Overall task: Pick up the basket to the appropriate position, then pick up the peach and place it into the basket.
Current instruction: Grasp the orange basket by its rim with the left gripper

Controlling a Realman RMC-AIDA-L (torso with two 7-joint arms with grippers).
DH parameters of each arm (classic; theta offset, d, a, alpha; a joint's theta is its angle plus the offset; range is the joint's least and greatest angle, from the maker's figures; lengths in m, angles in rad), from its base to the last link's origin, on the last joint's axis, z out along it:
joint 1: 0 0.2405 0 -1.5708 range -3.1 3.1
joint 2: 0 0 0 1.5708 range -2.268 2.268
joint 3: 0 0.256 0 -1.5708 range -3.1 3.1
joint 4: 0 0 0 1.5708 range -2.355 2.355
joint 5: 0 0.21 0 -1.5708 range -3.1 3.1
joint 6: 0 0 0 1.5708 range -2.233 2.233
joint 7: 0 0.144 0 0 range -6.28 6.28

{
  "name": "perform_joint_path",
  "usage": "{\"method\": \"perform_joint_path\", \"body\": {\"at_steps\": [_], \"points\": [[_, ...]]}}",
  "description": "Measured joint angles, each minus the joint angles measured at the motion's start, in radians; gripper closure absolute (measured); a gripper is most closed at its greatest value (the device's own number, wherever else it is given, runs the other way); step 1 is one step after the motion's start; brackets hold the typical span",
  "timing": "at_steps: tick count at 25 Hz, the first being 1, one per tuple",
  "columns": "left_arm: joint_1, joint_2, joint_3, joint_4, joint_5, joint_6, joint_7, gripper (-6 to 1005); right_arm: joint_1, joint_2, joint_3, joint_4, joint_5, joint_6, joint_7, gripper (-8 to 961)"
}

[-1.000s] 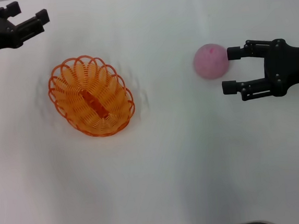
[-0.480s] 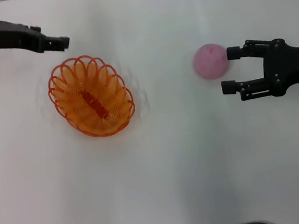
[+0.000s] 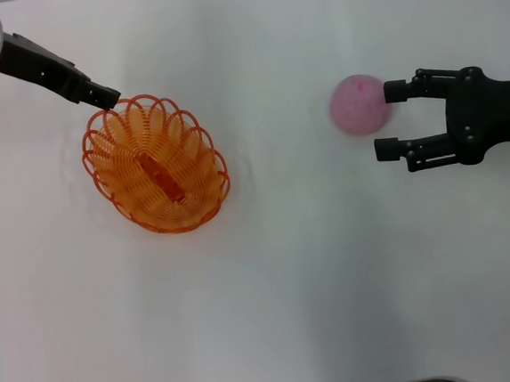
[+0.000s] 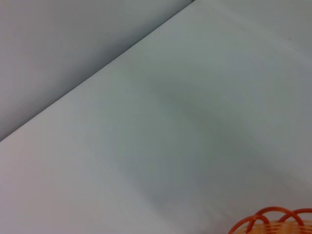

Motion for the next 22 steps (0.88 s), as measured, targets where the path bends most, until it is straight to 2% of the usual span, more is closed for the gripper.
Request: {"method": "perform_joint_path", "body": {"at_steps": [7,22], "points": [[-0.01,-0.002,0.026,-0.028,0.015,-0.01,-0.002,194,0.004,0.0,0.0,0.007,-0.001,0.001,0.0,7],[-0.023,-0.015,0.041,-0.23,0.018,-0.197,0.033,198,0.013,0.0,-0.002,0.02,-0.001,0.014,0.0,7]]}}
